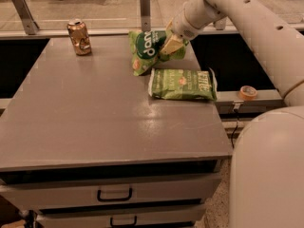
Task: Move green rice chip bag near green jalapeno chip bag
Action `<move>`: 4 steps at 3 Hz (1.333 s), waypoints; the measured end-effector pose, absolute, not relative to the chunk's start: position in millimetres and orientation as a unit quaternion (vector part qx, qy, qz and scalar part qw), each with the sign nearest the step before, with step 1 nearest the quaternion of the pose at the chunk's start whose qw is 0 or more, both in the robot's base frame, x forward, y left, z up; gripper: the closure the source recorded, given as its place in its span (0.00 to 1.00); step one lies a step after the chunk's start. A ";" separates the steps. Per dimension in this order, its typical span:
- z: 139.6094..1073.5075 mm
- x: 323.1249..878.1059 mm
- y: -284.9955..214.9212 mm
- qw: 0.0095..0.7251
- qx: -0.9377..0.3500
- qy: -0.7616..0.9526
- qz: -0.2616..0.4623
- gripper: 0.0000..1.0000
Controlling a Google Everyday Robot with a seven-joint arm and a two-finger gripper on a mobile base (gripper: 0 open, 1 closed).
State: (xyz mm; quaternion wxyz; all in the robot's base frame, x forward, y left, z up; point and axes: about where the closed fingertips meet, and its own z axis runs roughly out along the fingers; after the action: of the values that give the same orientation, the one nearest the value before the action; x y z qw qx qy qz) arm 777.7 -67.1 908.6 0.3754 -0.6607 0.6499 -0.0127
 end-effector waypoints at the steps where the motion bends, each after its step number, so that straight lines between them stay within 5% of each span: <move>1: 902.1 777.5 -74.5 0.366 -0.664 0.651 -0.009 0.16; 2: 906.3 777.1 -71.4 0.370 -0.671 0.643 -0.008 0.00; 4: 959.7 765.4 -48.3 0.421 -0.675 0.606 -0.030 0.00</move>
Offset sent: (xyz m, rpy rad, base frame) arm -0.0017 -0.0062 0.0108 -0.0069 -0.0168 0.0413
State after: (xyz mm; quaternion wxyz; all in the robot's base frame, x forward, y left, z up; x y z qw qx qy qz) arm 765.4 -48.3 959.7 0.4206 -0.6745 0.6060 -0.0303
